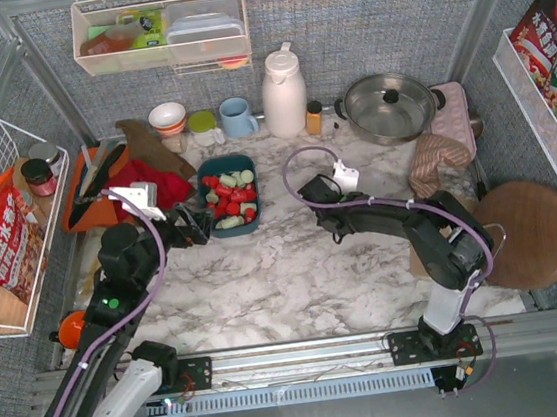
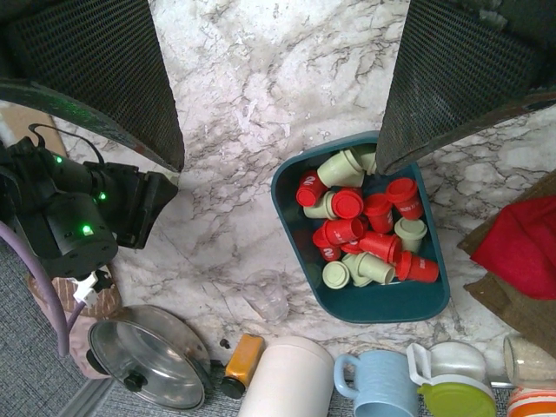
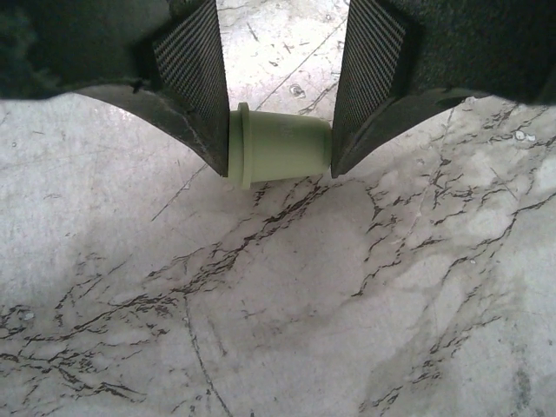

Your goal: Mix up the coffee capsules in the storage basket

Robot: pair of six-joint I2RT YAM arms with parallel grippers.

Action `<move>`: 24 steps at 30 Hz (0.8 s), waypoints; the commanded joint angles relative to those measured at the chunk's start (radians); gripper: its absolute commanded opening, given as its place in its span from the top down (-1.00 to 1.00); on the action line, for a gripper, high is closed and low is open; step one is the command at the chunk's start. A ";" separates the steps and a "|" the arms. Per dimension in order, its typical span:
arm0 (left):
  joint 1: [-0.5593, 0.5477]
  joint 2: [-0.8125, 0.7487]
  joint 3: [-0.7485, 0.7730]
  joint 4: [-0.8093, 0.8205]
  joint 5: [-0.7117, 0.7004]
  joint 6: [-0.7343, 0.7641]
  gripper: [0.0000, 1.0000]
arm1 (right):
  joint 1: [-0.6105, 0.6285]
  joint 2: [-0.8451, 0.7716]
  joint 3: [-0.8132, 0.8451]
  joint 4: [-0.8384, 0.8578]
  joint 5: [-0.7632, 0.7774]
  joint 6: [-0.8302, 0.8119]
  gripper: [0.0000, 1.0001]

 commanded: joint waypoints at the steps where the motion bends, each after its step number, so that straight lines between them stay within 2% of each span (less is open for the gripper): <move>1: 0.002 0.011 0.007 0.033 0.018 -0.006 -0.99 | 0.000 -0.016 -0.011 0.027 0.024 -0.048 0.07; 3: 0.001 0.013 0.008 0.032 0.020 -0.008 -0.99 | 0.000 -0.030 -0.011 0.039 0.014 -0.074 0.21; 6: 0.001 0.013 0.005 0.037 0.018 -0.014 -0.99 | 0.001 -0.095 -0.084 0.134 -0.039 -0.164 0.31; 11: 0.000 0.059 0.009 0.041 0.036 -0.051 -0.99 | 0.004 -0.276 -0.219 0.480 -0.304 -0.507 0.28; 15: 0.000 0.169 0.080 -0.024 0.059 -0.077 -0.99 | 0.007 -0.378 -0.286 0.665 -0.538 -0.793 0.23; 19: -0.011 0.208 0.086 -0.016 0.047 -0.101 -0.99 | 0.009 -0.449 -0.367 0.869 -0.631 -0.957 0.23; 24: -0.067 0.254 0.083 0.013 0.032 -0.122 -0.99 | 0.011 -0.486 -0.544 1.254 -0.819 -1.154 0.22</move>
